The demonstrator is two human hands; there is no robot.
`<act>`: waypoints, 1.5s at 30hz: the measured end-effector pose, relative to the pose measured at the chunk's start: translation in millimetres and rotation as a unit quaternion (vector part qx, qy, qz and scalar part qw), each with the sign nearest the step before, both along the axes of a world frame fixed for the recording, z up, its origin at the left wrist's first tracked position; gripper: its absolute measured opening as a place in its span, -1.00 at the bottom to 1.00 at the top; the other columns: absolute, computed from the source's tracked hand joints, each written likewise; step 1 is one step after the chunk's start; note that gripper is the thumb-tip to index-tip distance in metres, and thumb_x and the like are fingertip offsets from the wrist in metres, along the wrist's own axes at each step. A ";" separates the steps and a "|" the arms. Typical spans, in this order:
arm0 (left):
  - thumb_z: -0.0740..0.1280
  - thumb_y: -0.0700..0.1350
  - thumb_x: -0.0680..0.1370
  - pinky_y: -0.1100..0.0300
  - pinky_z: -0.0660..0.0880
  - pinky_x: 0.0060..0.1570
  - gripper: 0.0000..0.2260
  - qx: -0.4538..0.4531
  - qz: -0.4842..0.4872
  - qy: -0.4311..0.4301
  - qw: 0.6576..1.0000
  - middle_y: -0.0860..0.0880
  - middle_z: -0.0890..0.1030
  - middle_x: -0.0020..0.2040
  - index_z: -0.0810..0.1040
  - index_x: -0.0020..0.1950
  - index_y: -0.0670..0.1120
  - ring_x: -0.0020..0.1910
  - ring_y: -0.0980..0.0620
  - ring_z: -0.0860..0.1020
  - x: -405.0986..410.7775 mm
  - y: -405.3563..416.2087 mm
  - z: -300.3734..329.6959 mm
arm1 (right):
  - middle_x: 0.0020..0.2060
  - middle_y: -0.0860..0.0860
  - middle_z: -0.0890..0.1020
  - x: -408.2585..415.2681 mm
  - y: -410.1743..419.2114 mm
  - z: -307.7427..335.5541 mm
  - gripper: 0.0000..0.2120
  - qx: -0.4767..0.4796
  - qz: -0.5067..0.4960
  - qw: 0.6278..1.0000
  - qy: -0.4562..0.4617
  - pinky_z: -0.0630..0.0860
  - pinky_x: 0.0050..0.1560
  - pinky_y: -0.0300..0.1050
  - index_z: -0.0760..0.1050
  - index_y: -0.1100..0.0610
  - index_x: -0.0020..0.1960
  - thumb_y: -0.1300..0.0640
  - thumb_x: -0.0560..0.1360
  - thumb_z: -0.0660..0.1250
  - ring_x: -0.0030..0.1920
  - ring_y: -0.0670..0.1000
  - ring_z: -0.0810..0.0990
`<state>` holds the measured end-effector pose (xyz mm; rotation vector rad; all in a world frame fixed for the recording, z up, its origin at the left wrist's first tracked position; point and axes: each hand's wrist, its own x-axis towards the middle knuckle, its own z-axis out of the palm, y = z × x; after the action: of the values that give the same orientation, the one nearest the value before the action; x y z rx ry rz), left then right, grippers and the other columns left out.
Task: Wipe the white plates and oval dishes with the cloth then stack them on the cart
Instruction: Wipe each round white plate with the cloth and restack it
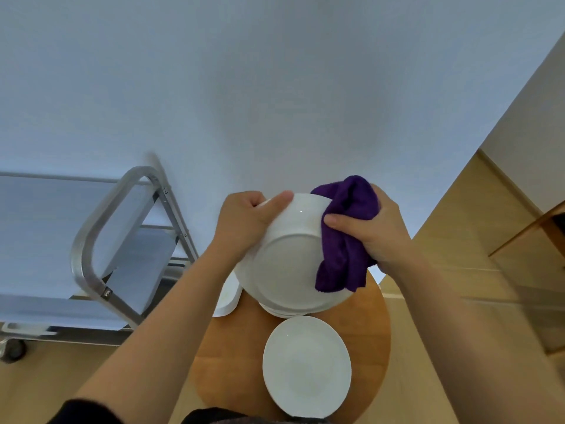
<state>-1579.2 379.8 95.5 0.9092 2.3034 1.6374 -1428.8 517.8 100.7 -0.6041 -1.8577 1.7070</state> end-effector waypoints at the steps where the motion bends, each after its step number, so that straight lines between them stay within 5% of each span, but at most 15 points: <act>1: 0.39 0.19 0.42 0.44 0.23 -0.54 -0.51 0.009 0.014 -0.016 1.000 0.13 0.26 -0.58 0.23 -0.50 -0.03 -0.57 0.18 0.26 1.0 -2.5 -4.0 | -0.02 -0.01 0.65 1.9 2.2 0.2 -0.45 0.002 -0.011 1.000 0.006 0.61 -0.11 -0.14 0.51 0.04 0.09 0.07 0.13 0.56 -0.04 -0.04 0.65; 5: 0.37 0.29 0.35 0.17 0.41 -0.32 -0.56 0.081 0.089 -0.205 0.971 -0.07 0.44 -0.37 0.43 -0.31 -0.09 -0.35 0.01 0.43 -0.5 -9.3 -7.3 | 0.01 0.07 0.64 13.3 4.3 -11.2 -0.49 -0.072 -0.024 0.996 0.047 0.60 -0.08 -0.06 0.49 0.08 0.15 0.14 0.22 0.50 0.01 0.08 0.64; 8: 0.32 0.35 0.33 0.08 0.52 -0.16 -0.58 0.164 0.143 -0.376 0.901 0.06 0.60 -0.44 0.52 -0.28 -0.02 -0.23 0.01 0.57 6.6 -7.4 -12.0 | -0.03 0.05 0.64 11.8 -8.6 -28.1 -0.51 -0.180 -0.090 0.972 0.119 0.60 -0.04 0.00 0.48 0.08 0.15 0.15 0.26 0.53 -0.02 0.06 0.63; 10: 0.26 0.36 0.42 0.07 0.54 -0.15 -0.65 0.164 0.154 -0.414 0.882 0.15 0.64 -0.43 0.56 -0.18 0.11 -0.17 0.03 0.61 19.9 -5.8 -19.7 | -0.05 0.03 0.65 8.8 -14.7 -33.9 -0.53 -0.245 -0.125 0.949 0.153 0.59 0.03 0.07 0.49 0.09 0.16 0.12 0.27 0.49 -0.01 0.08 0.62; 13: 0.20 0.35 0.48 0.02 0.55 -0.03 -0.61 0.131 0.040 -0.398 0.907 0.09 0.71 -0.18 0.67 -0.14 0.12 -0.09 0.02 0.66 18.7 -21.3 -30.5 | 0.07 0.13 0.62 13.2 -3.8 -32.8 -0.43 -0.297 -0.120 0.937 0.140 0.56 0.08 0.12 0.46 0.17 0.25 0.11 0.27 0.47 0.07 0.15 0.60; 17: 0.25 0.30 0.36 -0.04 0.52 0.11 -0.48 0.027 -0.166 -0.363 0.917 -0.09 0.66 0.11 0.61 0.16 0.03 0.09 -0.08 0.62 -10.6 -39.3 -16.4 | -0.09 0.11 0.67 21.7 13.5 -24.2 -0.44 -0.301 -0.055 0.951 0.034 0.61 -0.18 -0.02 0.52 0.18 0.15 0.09 0.18 0.53 -0.10 0.11 0.67; 21: 0.34 0.09 0.36 -0.06 0.54 0.07 -0.47 0.040 -0.152 -0.447 0.881 -0.17 0.63 0.10 0.53 0.24 -0.17 0.02 -0.14 0.62 -6.1 -28.2 -4.6 | -0.20 0.06 0.69 14.8 10.3 -22.0 -0.35 -0.273 -0.066 0.960 0.007 0.58 -0.28 -0.11 0.55 0.17 0.09 0.04 0.04 0.58 -0.23 0.03 0.68; 27: 0.44 0.12 0.25 -0.10 0.54 0.07 -0.36 0.114 -0.078 -0.438 0.888 -0.21 0.64 0.11 0.55 0.23 -0.20 0.04 -0.19 0.62 4.1 -27.1 -13.3 | 0.08 0.13 0.63 17.4 1.7 -34.4 -0.45 -0.184 -0.138 0.970 0.072 0.59 0.04 0.06 0.47 0.15 0.21 0.07 0.26 0.51 0.06 0.12 0.63; 32: 0.40 0.11 0.30 -0.07 0.59 -0.02 -0.56 0.236 -0.010 -0.506 0.829 -0.11 0.69 0.00 0.59 0.08 -0.09 -0.02 -0.11 0.66 26.0 -10.3 -19.1 | 0.11 0.07 0.57 12.8 -50.0 -69.2 -0.38 -0.172 -0.276 0.942 0.081 0.57 -0.03 -0.12 0.33 0.15 0.31 -0.01 0.37 0.49 0.04 0.01 0.61; 37: 0.41 0.18 0.27 -0.01 0.58 -0.02 -0.44 0.213 0.042 -0.435 0.874 -0.06 0.70 -0.01 0.56 0.17 -0.10 -0.02 -0.06 0.65 29.5 -11.1 -26.5 | 0.10 -0.05 0.54 15.8 -57.1 -81.0 -0.47 -0.140 -0.296 0.943 0.057 0.54 -0.10 -0.32 0.28 0.04 0.31 0.06 0.43 0.44 0.04 -0.16 0.58; 41: 0.39 0.14 0.36 0.13 0.60 -0.21 -0.65 0.194 -0.005 -0.376 0.906 -0.01 0.71 -0.13 0.59 0.01 -0.06 -0.14 0.02 0.68 37.5 -15.8 -24.0 | 0.11 -0.14 0.51 7.3 -35.5 -52.9 -0.46 -0.012 -0.305 0.949 0.083 0.49 -0.04 -0.38 0.30 0.06 0.34 0.07 0.42 0.43 0.03 -0.27 0.54; 45: 0.38 0.06 0.48 0.24 0.57 -0.37 -0.83 0.179 0.003 -0.310 0.934 0.02 0.70 -0.26 0.62 -0.17 -0.03 -0.29 0.09 0.66 55.6 -9.0 -15.4 | 0.41 0.01 0.36 -18.1 -38.8 -30.7 -0.32 0.192 -0.247 0.949 -0.031 0.22 0.43 0.05 0.26 0.09 0.44 -0.10 0.38 0.30 0.42 0.01 0.28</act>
<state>-1523.5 370.8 80.1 0.3450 1.6151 2.0175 -1446.8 479.0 69.9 -0.8737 -1.8148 0.9829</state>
